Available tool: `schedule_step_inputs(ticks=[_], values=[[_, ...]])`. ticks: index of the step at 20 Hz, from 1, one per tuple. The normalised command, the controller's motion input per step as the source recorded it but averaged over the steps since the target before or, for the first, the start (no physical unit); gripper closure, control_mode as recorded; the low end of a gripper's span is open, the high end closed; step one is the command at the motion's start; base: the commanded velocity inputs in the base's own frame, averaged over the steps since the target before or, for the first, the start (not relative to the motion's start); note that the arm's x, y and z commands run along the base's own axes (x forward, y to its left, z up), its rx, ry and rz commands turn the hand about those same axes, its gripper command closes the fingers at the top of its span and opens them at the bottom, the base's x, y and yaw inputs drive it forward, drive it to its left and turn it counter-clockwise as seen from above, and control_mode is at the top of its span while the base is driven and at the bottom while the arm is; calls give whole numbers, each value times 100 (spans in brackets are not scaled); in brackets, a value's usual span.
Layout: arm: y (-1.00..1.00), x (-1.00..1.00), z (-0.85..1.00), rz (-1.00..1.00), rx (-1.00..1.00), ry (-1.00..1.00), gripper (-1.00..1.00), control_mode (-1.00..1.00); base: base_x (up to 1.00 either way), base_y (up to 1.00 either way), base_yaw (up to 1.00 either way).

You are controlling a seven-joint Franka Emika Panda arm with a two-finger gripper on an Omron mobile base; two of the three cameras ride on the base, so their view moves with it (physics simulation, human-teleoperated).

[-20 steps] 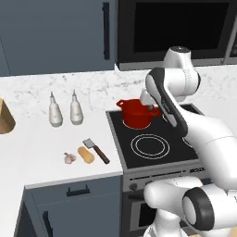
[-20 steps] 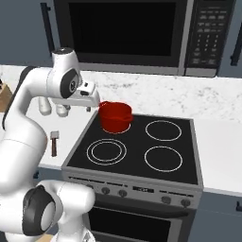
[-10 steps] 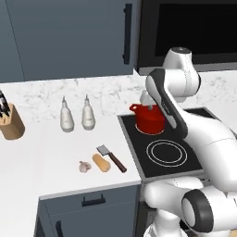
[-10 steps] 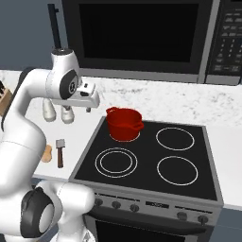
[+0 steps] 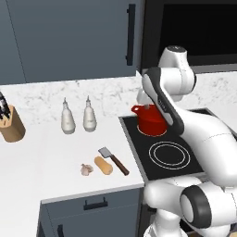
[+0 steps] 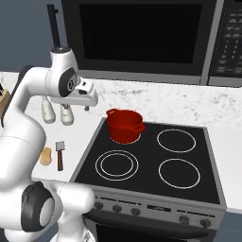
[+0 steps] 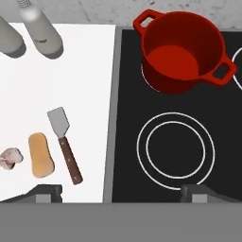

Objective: Put the garlic and squash in the pot. Retrieve the spatula and lightly stir the vegetables in the pot.

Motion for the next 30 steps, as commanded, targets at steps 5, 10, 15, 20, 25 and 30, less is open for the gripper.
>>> schedule_step_inputs(ticks=[5,10,15,20,25,30], values=[[69,0,-20,0,-4,0,-100,-100,0,0,0],[78,1,-40,0,-5,3,-100,-100,0,0,0],[66,24,-51,0,-3,12,-100,-100,0,0,0],[46,24,-56,0,0,10,-100,-100,0,0,0],[48,3,-68,0,0,13,-100,-100,0,0,0],[57,5,-71,0,-1,17,-100,-100,0,0,0]])
